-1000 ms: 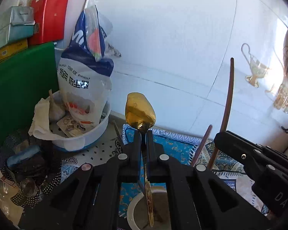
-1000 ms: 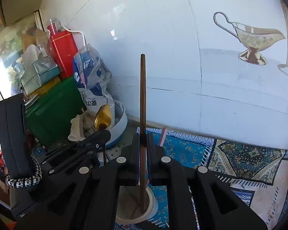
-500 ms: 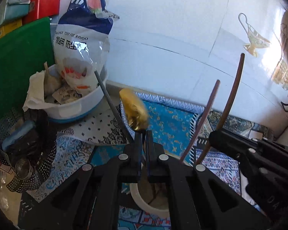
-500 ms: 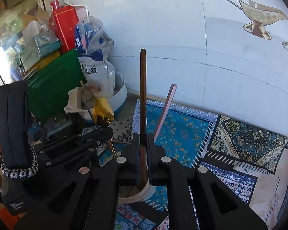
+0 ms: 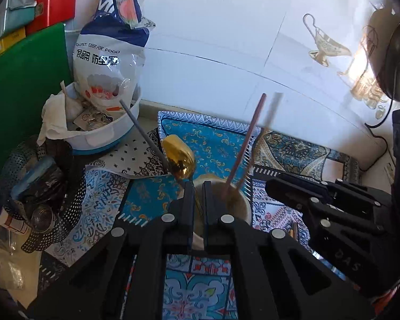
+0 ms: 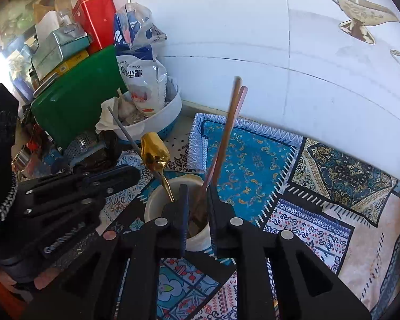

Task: Organize utensils
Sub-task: 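Carry the gold spoon and brown chopstick to the white cup and lower them in, then move both tools back over the loose chopsticks and fork on the mat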

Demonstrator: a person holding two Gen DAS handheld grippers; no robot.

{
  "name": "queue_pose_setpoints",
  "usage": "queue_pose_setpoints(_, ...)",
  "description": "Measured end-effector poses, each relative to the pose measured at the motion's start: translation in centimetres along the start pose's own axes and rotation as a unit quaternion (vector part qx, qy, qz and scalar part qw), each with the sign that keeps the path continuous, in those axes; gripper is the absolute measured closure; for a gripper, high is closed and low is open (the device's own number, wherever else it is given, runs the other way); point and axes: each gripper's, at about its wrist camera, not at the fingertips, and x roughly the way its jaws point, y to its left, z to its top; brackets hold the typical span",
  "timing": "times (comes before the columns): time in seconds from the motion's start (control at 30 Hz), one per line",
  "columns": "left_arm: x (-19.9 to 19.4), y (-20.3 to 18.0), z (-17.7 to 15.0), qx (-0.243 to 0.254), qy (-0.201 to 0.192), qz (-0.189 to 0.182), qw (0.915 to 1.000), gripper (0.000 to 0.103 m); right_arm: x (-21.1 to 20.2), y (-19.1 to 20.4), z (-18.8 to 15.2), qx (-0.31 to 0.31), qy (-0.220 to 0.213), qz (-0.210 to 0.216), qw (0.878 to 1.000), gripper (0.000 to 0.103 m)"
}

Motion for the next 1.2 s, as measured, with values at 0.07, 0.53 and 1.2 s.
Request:
queue_pose_setpoints(0.07,-1.1,-0.2,-0.1,0.006,0.0,0.003,1.0,0.101,-0.7,0.1,-0.1,0.001,-0.001,-0.002,1.0,0.09)
queue_pose_setpoints(0.53,-6.9,-1.6,-2.0,0.055,-0.008,0.019,0.9983,0.091,-7.4,1.1,-2.0,0.022,-0.034,-0.046,0.998,0.081)
queue_pose_setpoints(1.2,-4.7,-9.8,-8.8,0.152,0.072,-0.054,0.9842,0.073,-14.6,-4.5,-12.0,0.124,-0.009,-0.166,0.978,0.072)
